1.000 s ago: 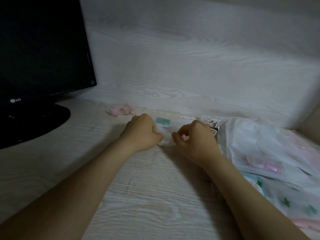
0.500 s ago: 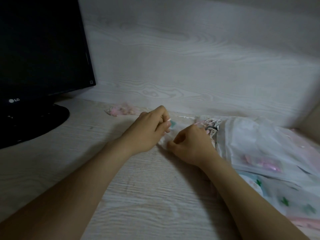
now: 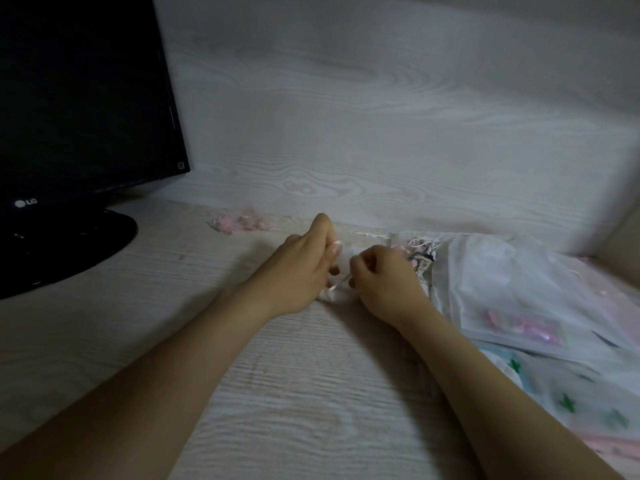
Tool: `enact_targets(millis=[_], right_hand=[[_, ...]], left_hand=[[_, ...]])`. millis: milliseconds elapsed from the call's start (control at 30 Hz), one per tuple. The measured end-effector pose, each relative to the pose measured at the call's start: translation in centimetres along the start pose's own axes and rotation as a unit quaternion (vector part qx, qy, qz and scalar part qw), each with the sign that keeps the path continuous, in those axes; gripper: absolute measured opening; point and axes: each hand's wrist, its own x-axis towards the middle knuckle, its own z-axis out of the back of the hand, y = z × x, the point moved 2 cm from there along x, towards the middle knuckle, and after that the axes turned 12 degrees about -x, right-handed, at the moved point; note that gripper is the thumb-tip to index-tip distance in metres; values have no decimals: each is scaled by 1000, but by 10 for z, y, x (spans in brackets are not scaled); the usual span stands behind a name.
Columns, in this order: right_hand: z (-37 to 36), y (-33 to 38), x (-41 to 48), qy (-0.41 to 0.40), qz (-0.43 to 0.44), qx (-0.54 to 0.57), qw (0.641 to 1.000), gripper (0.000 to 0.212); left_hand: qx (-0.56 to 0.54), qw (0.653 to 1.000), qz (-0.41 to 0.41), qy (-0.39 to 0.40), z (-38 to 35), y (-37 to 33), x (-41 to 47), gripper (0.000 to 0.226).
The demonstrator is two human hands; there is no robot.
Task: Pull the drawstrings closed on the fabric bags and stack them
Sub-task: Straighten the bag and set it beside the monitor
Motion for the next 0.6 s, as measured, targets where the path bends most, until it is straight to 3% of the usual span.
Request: enact_targets(millis=[100,233,333,500,600], right_hand=[[8,-1,0,-37,-82,201,976,25],[19,7,-4,-24,-120,421,899,26],[20,10,-7,11,-141,473,870,26],[21,11,-11,37,-169,487,856,33],[24,16,-9,69,-161,528,831,32]], left_hand=[[-23,998,40,-32,1,3,2,17],[-129,984,111,-42,4,4,4,13],[-208,968,136,-38,9,0,4,11],[-360,918,160,-52,11,-1,8,16],[-352,919,173,-29,8,4,10,18]])
